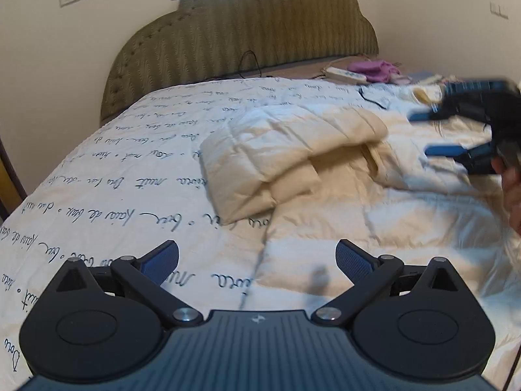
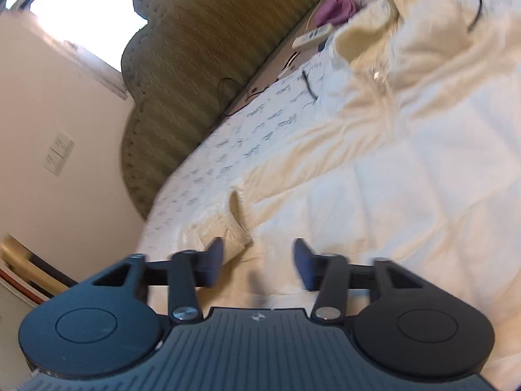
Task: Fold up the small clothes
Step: 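Lift the cuff and fold the sleeve across the jacket front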
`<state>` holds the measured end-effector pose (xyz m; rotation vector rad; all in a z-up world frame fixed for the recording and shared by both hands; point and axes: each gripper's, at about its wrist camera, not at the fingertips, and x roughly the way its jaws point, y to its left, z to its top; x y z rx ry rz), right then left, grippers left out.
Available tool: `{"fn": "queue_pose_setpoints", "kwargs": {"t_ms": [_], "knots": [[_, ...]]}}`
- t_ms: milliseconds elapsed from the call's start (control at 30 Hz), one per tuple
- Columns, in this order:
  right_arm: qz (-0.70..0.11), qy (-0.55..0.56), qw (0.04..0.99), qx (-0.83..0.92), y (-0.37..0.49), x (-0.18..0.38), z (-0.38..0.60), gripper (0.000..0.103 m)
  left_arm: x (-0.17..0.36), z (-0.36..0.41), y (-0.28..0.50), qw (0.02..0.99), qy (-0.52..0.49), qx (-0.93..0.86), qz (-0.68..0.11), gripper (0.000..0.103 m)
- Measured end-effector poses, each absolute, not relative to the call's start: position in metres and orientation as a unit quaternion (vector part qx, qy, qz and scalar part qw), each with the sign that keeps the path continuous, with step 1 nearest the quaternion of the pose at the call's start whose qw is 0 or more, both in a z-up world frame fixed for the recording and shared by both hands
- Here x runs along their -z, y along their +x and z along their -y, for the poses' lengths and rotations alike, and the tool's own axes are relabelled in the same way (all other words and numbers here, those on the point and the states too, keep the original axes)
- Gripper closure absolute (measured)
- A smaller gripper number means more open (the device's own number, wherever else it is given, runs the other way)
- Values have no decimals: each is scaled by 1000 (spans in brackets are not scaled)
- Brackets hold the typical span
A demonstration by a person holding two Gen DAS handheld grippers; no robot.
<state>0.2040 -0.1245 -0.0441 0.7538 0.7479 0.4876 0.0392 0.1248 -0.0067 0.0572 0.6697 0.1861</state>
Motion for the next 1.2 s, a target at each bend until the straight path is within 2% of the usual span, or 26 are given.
{"fn": "queue_pose_setpoints", "kwargs": {"t_ms": [167, 367, 433, 467, 500, 833, 1200], "knots": [[-383, 369, 807, -255, 222, 51, 87, 49, 26, -119, 41, 931, 37, -88, -354, 0], [-403, 445, 759, -251, 244, 69, 45, 46, 25, -125, 41, 929, 29, -88, -358, 0], [-392, 440, 771, -241, 249, 65, 39, 56, 22, -124, 41, 929, 39, -90, -357, 0], [-388, 427, 782, -235, 250, 60, 37, 76, 20, -123, 41, 929, 44, -92, -355, 0], [-384, 410, 794, -231, 253, 54, 37, 87, 17, -123, 42, 930, 46, -94, -353, 0], [-274, 321, 889, -177, 231, -7, 101, 88, 7, -105, 58, 930, 43, -77, -357, 0], [-215, 284, 931, -81, 195, -19, 213, 88, 11, -98, 65, 926, 49, -66, -368, 0]]}}
